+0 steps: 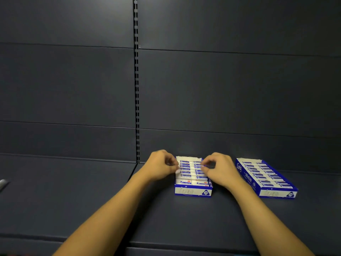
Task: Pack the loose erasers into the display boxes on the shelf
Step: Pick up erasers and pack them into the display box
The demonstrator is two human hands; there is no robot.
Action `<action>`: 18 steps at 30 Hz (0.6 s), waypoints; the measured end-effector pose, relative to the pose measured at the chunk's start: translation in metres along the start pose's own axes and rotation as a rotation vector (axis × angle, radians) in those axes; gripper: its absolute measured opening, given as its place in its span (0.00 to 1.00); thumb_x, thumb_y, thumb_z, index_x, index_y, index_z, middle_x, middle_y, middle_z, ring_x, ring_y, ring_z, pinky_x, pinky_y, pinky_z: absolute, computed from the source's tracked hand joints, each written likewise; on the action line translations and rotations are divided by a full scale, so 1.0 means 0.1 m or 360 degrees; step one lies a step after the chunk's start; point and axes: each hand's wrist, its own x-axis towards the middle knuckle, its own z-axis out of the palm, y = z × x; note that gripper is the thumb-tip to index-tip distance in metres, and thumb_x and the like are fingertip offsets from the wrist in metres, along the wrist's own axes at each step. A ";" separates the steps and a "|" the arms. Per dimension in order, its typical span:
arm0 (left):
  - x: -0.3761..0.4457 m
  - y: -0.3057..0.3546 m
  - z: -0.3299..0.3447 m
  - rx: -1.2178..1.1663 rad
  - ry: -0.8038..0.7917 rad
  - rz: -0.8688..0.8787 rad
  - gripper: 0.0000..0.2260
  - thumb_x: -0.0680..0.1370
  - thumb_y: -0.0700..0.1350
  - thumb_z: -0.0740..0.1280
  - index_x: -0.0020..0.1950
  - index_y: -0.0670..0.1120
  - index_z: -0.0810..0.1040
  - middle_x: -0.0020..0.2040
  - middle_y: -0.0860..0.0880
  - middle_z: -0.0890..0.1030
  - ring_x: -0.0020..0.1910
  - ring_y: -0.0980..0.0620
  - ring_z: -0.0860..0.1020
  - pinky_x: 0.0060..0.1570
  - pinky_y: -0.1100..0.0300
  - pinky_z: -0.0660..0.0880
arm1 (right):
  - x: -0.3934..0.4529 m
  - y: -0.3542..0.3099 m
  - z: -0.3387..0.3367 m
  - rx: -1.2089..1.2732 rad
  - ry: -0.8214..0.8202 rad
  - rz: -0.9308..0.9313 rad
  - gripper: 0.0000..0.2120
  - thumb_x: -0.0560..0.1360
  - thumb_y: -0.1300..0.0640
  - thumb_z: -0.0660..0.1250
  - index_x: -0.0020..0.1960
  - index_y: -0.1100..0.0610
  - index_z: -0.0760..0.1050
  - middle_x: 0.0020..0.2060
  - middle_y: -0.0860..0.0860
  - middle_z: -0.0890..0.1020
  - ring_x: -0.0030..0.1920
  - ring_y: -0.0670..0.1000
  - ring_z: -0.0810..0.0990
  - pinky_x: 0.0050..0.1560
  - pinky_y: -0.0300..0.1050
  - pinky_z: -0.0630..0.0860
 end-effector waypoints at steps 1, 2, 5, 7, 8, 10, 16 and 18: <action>0.00 -0.03 -0.08 0.0059 0.0027 -0.0015 0.04 0.75 0.46 0.74 0.49 0.49 0.86 0.46 0.53 0.79 0.41 0.58 0.77 0.36 0.75 0.67 | 0.04 -0.06 -0.03 -0.0027 -0.0010 -0.0013 0.06 0.74 0.54 0.74 0.50 0.49 0.83 0.48 0.44 0.80 0.50 0.45 0.79 0.49 0.43 0.77; -0.01 -0.07 -0.17 0.0126 0.0042 -0.0040 0.04 0.76 0.46 0.73 0.49 0.49 0.86 0.46 0.53 0.80 0.42 0.58 0.77 0.39 0.73 0.69 | 0.08 -0.12 -0.05 -0.0056 -0.0030 -0.0028 0.06 0.74 0.53 0.73 0.51 0.48 0.83 0.48 0.44 0.80 0.50 0.46 0.79 0.50 0.44 0.78; -0.09 -0.26 -0.40 0.0334 -0.0018 -0.0187 0.05 0.78 0.45 0.69 0.49 0.49 0.85 0.49 0.50 0.83 0.46 0.55 0.80 0.50 0.59 0.79 | 0.18 -0.36 -0.04 -0.0180 -0.0181 -0.0069 0.09 0.74 0.52 0.72 0.55 0.47 0.81 0.49 0.43 0.80 0.50 0.47 0.80 0.50 0.47 0.80; -0.21 -0.36 -0.56 0.0497 -0.0089 -0.0280 0.05 0.79 0.46 0.68 0.51 0.48 0.83 0.51 0.49 0.81 0.49 0.50 0.80 0.54 0.52 0.80 | 0.22 -0.53 0.02 -0.0282 -0.0279 -0.0121 0.11 0.74 0.53 0.71 0.56 0.48 0.79 0.49 0.45 0.81 0.50 0.48 0.80 0.47 0.47 0.80; -0.27 -0.40 -0.65 0.0559 -0.0092 -0.0317 0.06 0.79 0.46 0.68 0.52 0.48 0.83 0.52 0.48 0.81 0.51 0.48 0.80 0.54 0.50 0.80 | 0.23 -0.61 0.06 -0.0319 -0.0315 -0.0154 0.11 0.74 0.54 0.71 0.56 0.48 0.78 0.49 0.46 0.81 0.49 0.49 0.80 0.47 0.47 0.80; -0.41 -0.48 -0.82 0.0652 -0.0053 -0.0404 0.07 0.79 0.45 0.67 0.52 0.48 0.84 0.52 0.48 0.81 0.49 0.46 0.80 0.51 0.49 0.81 | 0.23 -0.78 0.15 -0.0395 -0.0385 -0.0212 0.13 0.73 0.54 0.70 0.57 0.49 0.78 0.50 0.48 0.81 0.49 0.51 0.80 0.47 0.48 0.81; -0.93 -0.59 -1.28 0.0869 0.0030 -0.0602 0.06 0.78 0.43 0.64 0.45 0.46 0.81 0.47 0.46 0.81 0.43 0.44 0.80 0.45 0.50 0.82 | 0.13 -1.39 0.38 -0.0666 -0.0543 -0.0329 0.15 0.72 0.57 0.66 0.58 0.54 0.77 0.53 0.52 0.80 0.51 0.55 0.80 0.48 0.49 0.79; -1.09 -0.66 -1.43 0.0897 0.0055 -0.0644 0.07 0.78 0.43 0.64 0.46 0.44 0.82 0.47 0.46 0.81 0.42 0.44 0.81 0.45 0.48 0.83 | 0.08 -1.62 0.47 -0.0685 -0.0553 -0.0373 0.14 0.72 0.57 0.66 0.58 0.53 0.77 0.53 0.52 0.80 0.52 0.56 0.80 0.49 0.49 0.79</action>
